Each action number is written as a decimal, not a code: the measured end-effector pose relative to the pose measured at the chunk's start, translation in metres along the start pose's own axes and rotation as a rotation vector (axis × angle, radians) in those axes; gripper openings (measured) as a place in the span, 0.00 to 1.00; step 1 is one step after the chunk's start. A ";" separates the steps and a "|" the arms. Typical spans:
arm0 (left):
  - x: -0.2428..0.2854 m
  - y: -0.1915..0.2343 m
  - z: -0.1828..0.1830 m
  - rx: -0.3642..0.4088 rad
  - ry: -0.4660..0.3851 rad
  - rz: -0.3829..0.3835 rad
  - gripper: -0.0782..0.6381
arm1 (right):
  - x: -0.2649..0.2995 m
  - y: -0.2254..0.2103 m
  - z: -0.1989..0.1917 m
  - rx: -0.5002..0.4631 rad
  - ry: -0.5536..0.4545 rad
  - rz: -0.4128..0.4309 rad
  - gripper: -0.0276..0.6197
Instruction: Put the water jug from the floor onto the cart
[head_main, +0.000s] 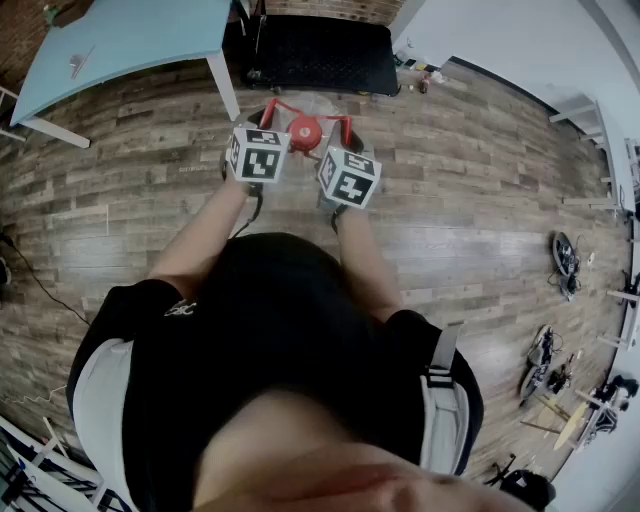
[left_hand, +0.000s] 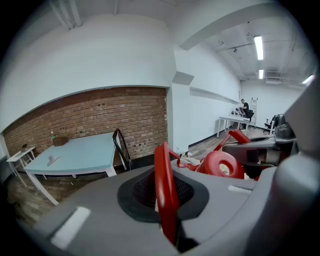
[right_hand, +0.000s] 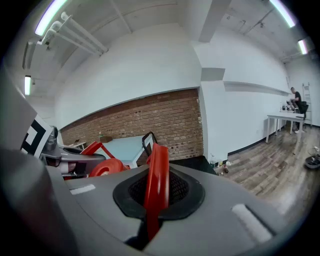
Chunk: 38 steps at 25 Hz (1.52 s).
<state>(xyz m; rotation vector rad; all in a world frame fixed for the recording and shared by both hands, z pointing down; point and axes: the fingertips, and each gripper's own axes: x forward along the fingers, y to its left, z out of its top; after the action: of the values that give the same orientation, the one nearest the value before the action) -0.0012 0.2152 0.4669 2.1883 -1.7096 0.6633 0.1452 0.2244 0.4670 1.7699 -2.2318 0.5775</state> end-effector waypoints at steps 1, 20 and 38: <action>-0.001 0.000 0.002 -0.001 -0.007 0.001 0.10 | -0.001 0.000 0.002 -0.002 -0.005 -0.001 0.06; -0.017 0.003 -0.010 -0.041 -0.014 0.015 0.11 | -0.010 0.012 -0.004 0.005 -0.005 0.042 0.06; -0.005 0.070 -0.016 -0.041 -0.058 -0.081 0.11 | 0.018 0.074 -0.005 -0.006 -0.029 -0.084 0.06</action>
<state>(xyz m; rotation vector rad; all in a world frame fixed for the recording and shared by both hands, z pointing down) -0.0725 0.2096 0.4743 2.2560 -1.6371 0.5450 0.0686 0.2248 0.4668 1.8704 -2.1625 0.5302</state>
